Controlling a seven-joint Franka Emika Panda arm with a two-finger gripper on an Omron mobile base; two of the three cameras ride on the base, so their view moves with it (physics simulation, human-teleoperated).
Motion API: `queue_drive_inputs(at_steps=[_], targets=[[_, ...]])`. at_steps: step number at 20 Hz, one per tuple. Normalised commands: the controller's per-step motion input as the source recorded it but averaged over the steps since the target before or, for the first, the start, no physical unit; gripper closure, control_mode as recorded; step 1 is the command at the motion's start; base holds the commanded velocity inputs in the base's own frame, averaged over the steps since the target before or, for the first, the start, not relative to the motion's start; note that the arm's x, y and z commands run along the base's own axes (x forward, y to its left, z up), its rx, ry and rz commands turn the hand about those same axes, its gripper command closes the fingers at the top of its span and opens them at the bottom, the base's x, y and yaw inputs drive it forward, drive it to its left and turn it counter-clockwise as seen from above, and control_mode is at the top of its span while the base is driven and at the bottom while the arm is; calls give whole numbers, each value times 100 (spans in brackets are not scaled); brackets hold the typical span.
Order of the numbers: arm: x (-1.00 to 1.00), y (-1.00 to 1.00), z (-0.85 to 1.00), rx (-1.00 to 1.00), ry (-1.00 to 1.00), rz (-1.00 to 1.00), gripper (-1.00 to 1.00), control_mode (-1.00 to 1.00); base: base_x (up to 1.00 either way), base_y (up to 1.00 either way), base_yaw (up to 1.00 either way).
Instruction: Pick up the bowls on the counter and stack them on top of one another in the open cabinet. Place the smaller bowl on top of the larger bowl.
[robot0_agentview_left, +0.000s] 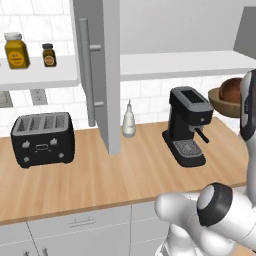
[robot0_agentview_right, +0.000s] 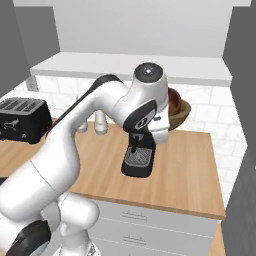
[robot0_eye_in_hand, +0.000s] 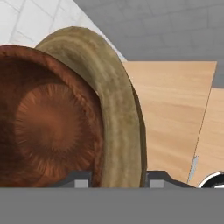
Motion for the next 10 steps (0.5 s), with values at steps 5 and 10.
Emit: queue_drive_inputs(at_steps=[5, 10], targets=[[0, 64, 73, 5, -11, 12, 100, -100, 0, 0, 0], [9, 80, 51, 1, -20, 9, 100, -100, 0, 0, 0]])
